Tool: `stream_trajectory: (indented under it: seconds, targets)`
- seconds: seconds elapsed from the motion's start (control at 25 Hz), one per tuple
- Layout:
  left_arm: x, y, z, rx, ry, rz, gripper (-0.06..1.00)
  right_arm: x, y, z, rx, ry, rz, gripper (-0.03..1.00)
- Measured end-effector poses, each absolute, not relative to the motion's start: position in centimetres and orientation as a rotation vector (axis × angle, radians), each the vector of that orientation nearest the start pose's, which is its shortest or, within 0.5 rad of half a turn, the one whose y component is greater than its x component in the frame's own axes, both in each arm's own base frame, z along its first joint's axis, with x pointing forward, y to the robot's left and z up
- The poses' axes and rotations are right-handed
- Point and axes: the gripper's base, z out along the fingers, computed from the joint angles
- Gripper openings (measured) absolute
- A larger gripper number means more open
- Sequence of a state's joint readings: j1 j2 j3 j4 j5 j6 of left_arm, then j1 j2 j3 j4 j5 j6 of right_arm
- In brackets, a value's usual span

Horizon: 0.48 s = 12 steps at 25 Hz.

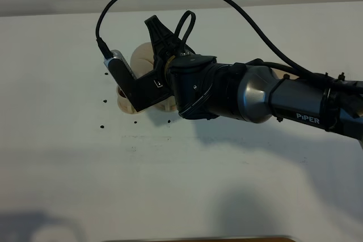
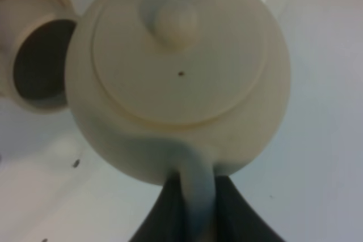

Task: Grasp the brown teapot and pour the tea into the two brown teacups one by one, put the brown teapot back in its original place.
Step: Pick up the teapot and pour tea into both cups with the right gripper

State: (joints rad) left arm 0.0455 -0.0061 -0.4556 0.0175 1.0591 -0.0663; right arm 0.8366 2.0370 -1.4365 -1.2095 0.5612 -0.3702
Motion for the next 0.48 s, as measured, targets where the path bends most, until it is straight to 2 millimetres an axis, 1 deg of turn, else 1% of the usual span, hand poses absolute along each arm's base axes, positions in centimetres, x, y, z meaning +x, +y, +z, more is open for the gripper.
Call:
stream_trajectory:
  seconds: [0.48]
  targets:
    - [-0.09,0.14,26.5,-0.117,2.078,0.008,0.5,33.48,30.32,20.13,-2.067,1.156,-0.943,0.08]
